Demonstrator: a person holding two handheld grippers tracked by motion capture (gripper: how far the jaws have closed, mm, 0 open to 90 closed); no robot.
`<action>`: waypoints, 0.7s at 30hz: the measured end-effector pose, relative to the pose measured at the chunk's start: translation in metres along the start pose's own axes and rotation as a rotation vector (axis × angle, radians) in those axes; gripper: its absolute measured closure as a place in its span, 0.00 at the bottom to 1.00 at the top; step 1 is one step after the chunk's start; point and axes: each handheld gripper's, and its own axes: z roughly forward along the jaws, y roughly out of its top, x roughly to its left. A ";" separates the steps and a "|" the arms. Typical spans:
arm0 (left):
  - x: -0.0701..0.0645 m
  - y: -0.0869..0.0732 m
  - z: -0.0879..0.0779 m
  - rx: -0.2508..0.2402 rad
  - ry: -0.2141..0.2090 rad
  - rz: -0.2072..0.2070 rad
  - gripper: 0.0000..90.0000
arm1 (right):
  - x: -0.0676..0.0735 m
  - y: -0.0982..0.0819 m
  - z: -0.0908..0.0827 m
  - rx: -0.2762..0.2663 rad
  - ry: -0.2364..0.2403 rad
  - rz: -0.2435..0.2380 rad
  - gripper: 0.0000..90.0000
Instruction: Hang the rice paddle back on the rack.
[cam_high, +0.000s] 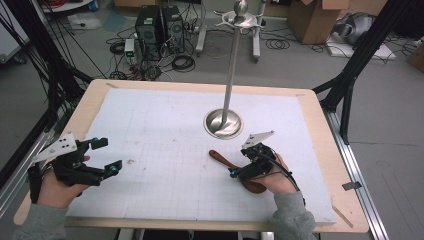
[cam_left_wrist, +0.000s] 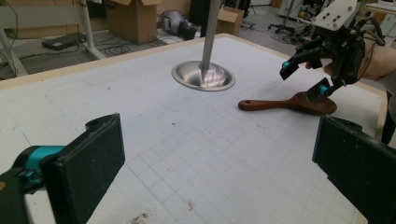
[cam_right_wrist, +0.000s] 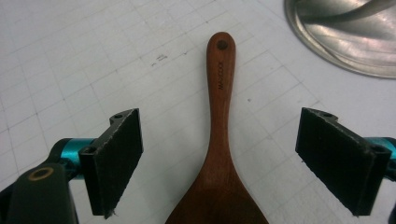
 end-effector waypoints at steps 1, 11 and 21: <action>0.000 0.000 0.000 0.001 0.002 -0.002 0.03 | 0.000 0.000 0.002 0.011 0.008 0.004 0.15; -0.003 -0.003 -0.002 0.014 0.004 0.003 0.03 | -0.001 0.002 0.013 0.072 -0.020 -0.009 0.15; -0.003 -0.007 -0.009 0.027 0.023 0.000 0.03 | -0.003 0.008 0.023 0.160 -0.035 -0.025 0.22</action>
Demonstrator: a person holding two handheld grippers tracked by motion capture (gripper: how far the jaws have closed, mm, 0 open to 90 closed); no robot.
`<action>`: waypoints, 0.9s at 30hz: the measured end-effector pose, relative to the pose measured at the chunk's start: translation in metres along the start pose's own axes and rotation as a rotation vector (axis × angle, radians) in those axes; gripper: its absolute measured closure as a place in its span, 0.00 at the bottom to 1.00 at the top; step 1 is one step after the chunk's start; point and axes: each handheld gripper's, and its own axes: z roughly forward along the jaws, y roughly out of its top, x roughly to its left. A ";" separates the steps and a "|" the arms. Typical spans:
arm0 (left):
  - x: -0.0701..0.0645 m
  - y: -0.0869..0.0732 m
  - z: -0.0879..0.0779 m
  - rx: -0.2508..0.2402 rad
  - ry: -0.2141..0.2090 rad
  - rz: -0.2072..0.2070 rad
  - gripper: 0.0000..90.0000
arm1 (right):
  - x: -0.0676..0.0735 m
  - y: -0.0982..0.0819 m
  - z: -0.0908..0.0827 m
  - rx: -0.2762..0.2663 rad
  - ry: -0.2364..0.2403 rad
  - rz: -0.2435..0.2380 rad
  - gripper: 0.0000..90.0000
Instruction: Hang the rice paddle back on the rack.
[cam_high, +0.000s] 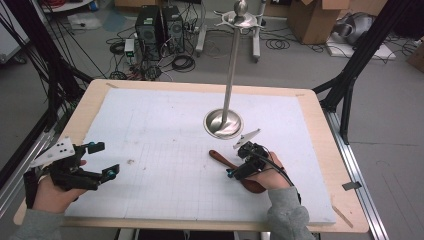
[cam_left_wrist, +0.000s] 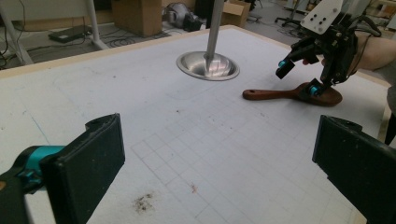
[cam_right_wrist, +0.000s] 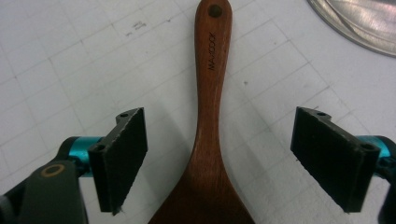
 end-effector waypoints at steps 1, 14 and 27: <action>0.000 0.000 0.000 -0.004 0.002 -0.001 0.03 | 0.000 0.000 0.001 0.001 0.000 -0.002 0.23; 0.000 -0.002 -0.005 0.000 0.012 -0.004 0.03 | 0.001 0.006 0.003 0.047 0.017 -0.008 0.43; 0.001 -0.003 -0.009 -0.003 0.022 -0.008 0.03 | 0.003 0.010 0.009 0.102 0.011 0.023 0.56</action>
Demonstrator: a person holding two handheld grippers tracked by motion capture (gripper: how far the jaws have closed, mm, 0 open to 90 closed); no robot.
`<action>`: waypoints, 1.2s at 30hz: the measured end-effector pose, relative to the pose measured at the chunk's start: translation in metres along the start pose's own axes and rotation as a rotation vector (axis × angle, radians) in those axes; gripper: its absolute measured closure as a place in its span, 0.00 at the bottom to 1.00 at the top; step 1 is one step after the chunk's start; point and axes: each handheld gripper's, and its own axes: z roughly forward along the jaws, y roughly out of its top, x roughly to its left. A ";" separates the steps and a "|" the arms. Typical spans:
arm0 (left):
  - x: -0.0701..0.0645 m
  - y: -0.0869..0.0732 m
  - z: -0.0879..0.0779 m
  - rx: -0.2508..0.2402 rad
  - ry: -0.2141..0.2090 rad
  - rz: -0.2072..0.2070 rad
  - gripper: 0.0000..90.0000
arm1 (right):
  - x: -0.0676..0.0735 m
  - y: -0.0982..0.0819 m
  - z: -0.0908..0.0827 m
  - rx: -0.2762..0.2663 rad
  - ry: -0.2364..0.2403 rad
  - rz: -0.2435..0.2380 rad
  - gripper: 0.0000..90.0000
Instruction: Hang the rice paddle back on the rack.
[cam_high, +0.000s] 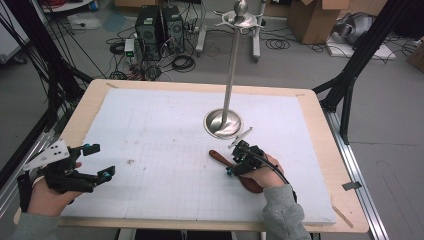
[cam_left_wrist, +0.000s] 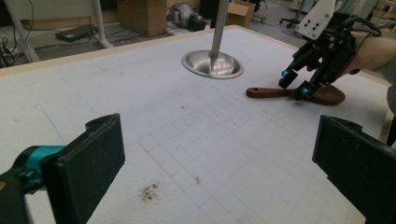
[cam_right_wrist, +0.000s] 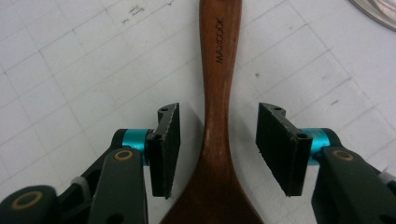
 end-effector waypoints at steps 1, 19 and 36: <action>0.000 0.000 0.000 0.002 0.000 0.002 0.03 | 0.000 0.000 0.001 0.004 0.002 -0.001 0.56; 0.000 -0.001 -0.002 0.006 0.004 0.001 0.03 | 0.004 0.005 0.002 0.042 -0.036 -0.007 0.67; 0.000 -0.003 -0.001 0.009 0.004 -0.005 0.03 | 0.003 0.005 0.001 0.035 -0.014 -0.007 0.84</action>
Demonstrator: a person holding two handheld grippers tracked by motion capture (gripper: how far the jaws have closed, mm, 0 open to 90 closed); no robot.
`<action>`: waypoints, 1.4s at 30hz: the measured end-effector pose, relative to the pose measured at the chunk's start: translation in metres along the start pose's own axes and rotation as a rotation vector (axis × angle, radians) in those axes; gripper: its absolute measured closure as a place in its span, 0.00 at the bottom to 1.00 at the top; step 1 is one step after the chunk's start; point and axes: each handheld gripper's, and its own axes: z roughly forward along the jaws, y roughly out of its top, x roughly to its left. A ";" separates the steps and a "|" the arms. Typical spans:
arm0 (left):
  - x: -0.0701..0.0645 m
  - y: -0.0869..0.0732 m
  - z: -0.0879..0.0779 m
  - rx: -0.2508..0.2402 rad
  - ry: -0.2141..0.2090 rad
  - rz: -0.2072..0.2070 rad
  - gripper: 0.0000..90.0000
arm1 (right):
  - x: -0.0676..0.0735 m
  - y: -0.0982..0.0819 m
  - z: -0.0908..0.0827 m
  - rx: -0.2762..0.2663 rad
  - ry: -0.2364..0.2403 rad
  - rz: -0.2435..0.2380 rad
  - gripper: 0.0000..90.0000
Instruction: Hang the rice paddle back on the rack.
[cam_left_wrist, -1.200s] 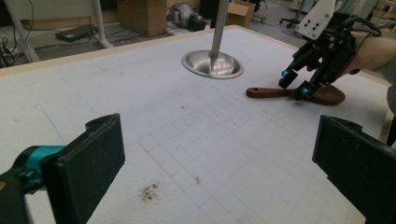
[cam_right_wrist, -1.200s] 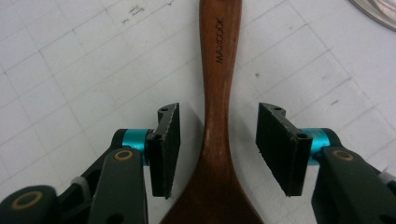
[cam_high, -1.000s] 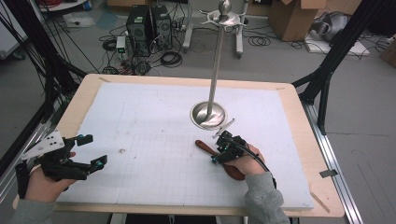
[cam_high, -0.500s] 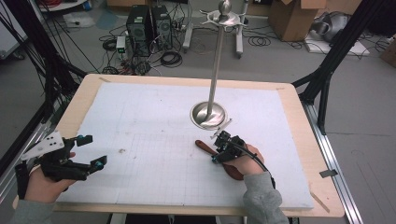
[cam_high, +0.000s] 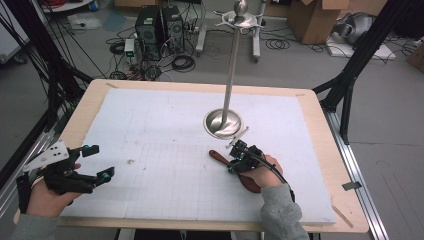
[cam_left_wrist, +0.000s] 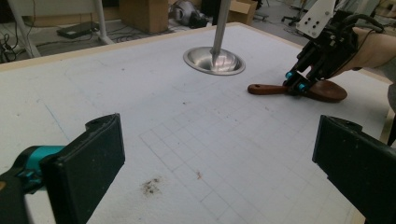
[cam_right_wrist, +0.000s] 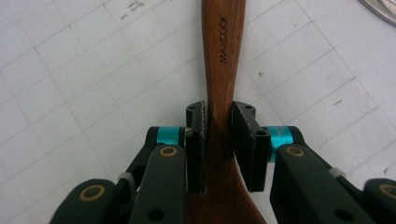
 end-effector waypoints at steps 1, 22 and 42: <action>0.000 0.000 0.000 0.001 0.000 0.002 0.03 | 0.000 0.000 0.000 -0.001 -0.002 0.000 0.85; 0.001 0.001 -0.002 -0.004 0.001 0.001 0.03 | -0.003 -0.003 -0.018 -0.126 -0.026 0.015 0.86; -0.006 0.008 0.003 -0.040 -0.022 0.046 0.03 | -0.009 -0.018 -0.055 -0.361 0.011 0.027 0.86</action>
